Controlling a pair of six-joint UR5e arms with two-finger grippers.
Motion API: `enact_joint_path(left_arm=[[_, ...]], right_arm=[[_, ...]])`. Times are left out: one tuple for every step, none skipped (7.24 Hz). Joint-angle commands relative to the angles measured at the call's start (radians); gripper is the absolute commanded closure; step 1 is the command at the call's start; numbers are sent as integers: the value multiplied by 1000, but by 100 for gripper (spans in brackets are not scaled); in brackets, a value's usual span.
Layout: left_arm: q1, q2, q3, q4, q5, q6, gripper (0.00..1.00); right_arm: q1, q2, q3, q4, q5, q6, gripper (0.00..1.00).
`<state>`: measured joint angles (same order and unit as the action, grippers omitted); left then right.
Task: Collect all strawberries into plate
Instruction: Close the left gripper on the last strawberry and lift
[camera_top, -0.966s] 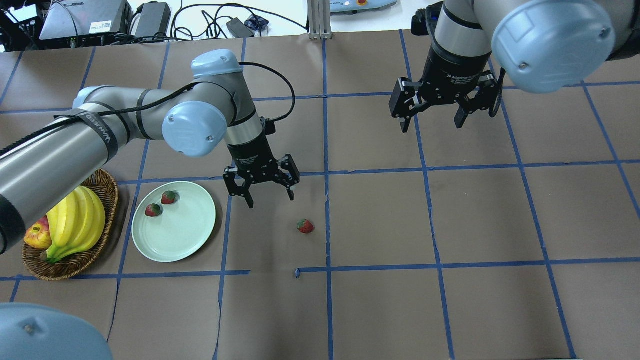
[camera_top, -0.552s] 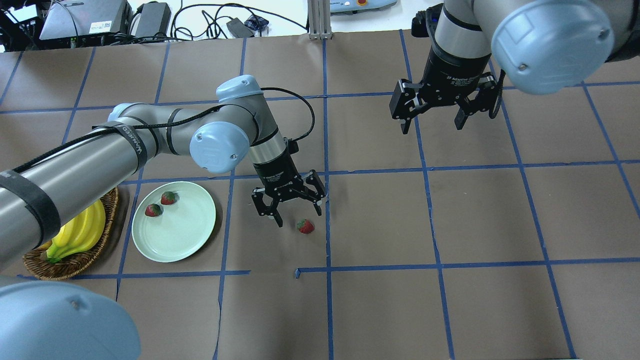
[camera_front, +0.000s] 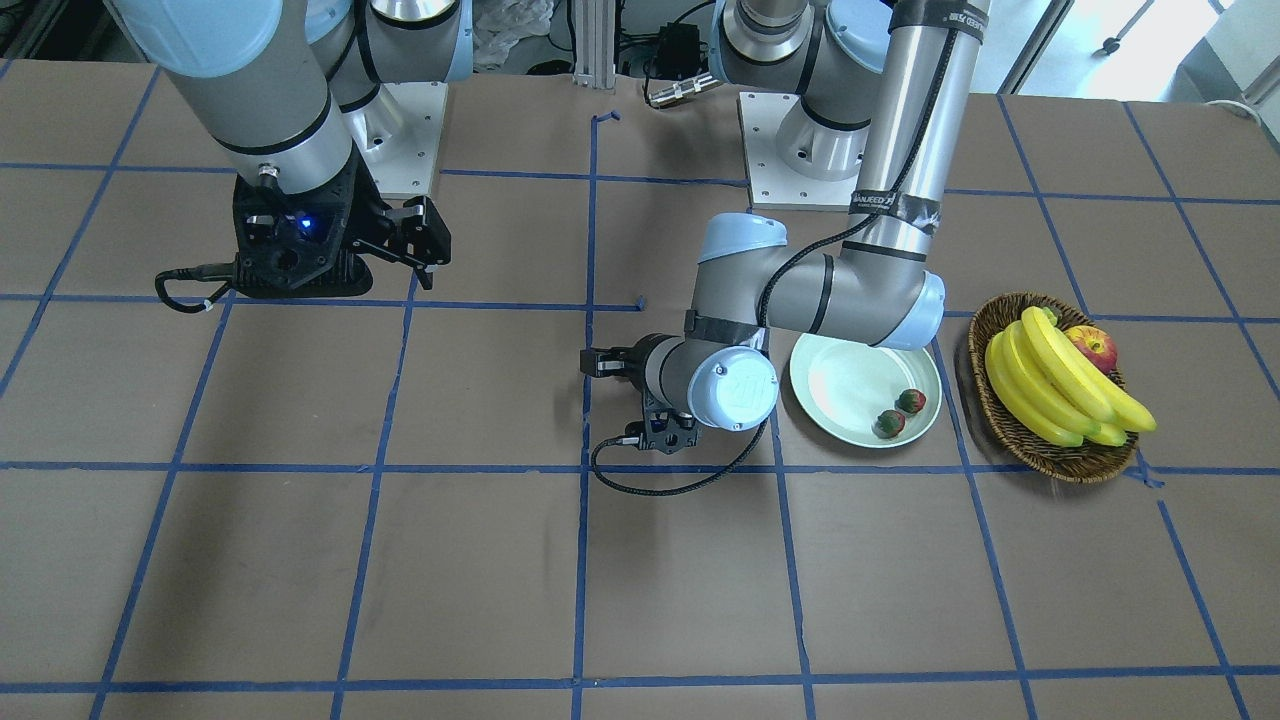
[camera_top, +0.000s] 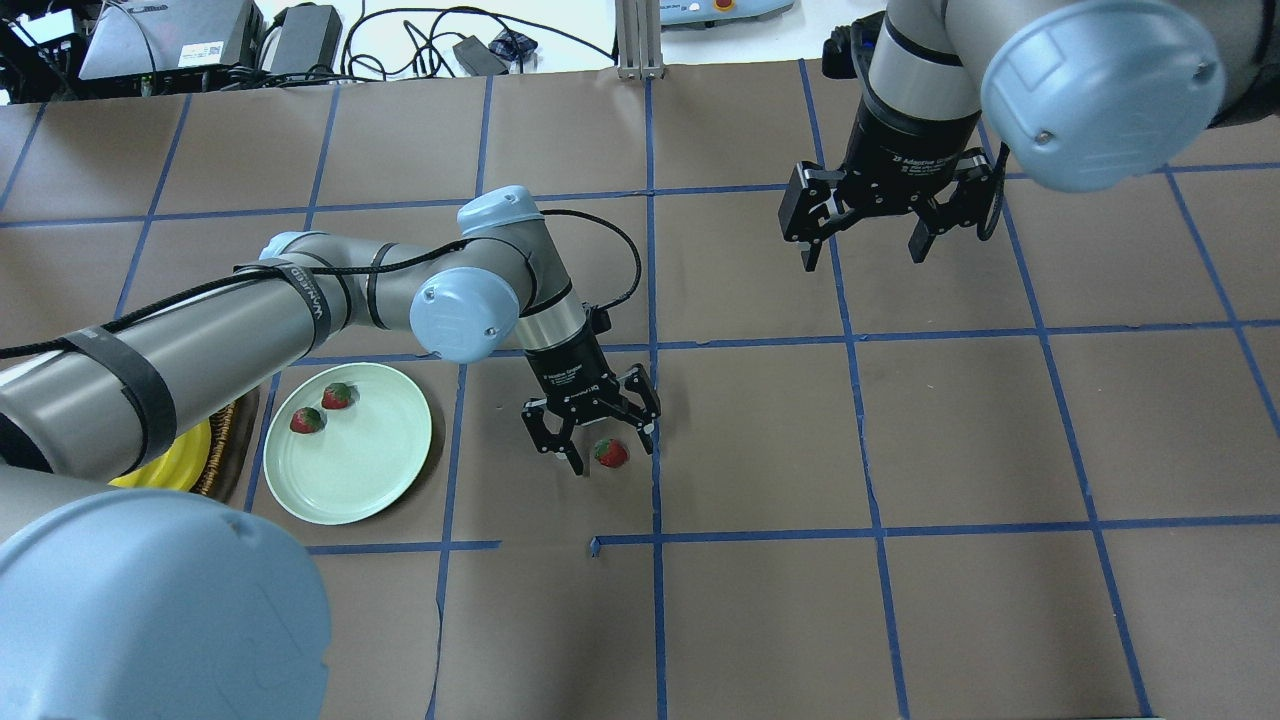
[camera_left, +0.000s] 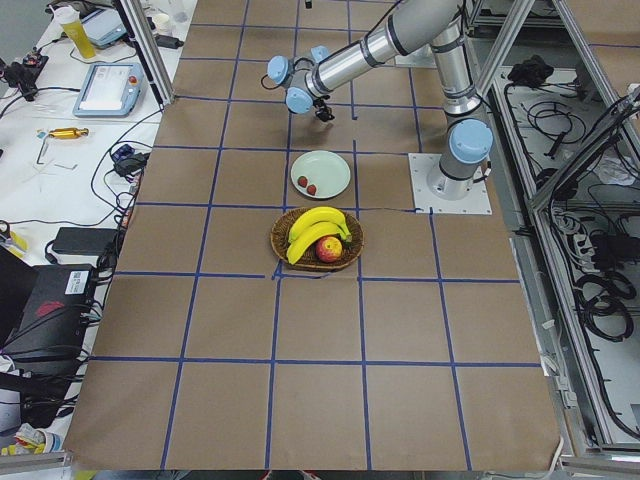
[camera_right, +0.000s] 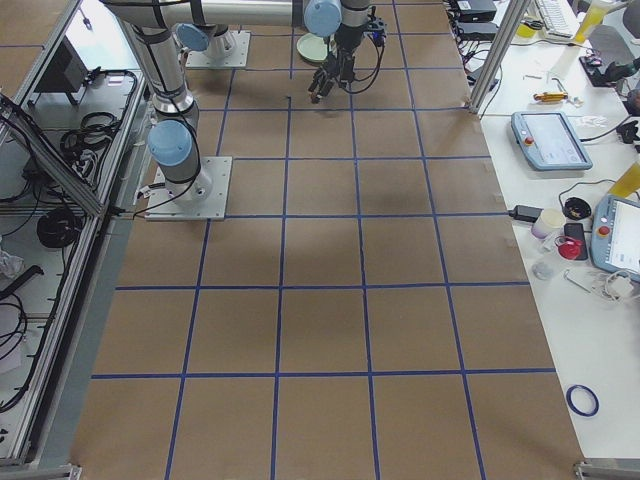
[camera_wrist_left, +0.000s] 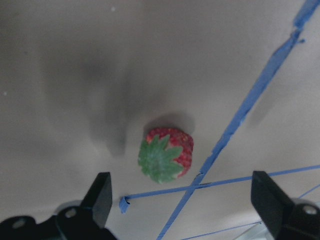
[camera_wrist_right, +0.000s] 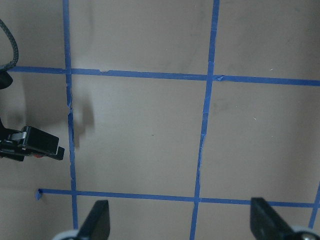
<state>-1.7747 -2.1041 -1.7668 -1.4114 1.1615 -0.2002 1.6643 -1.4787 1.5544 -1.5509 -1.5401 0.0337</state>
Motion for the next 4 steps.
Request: enact_joint_path(left_arm=[[0,-5,3,8,9,8,77],[0,-5,6,14,24,8,100],[0,-1,7,37,97,8,100],[0,15,16,79,137,8,100]], right_arm=[[0,0,1,0,0,-2,0],[0,0,1,-1,-2,0,0],[0,-2,0,2,-5,0,0],[0,-2,0,-1,-26,0,0]])
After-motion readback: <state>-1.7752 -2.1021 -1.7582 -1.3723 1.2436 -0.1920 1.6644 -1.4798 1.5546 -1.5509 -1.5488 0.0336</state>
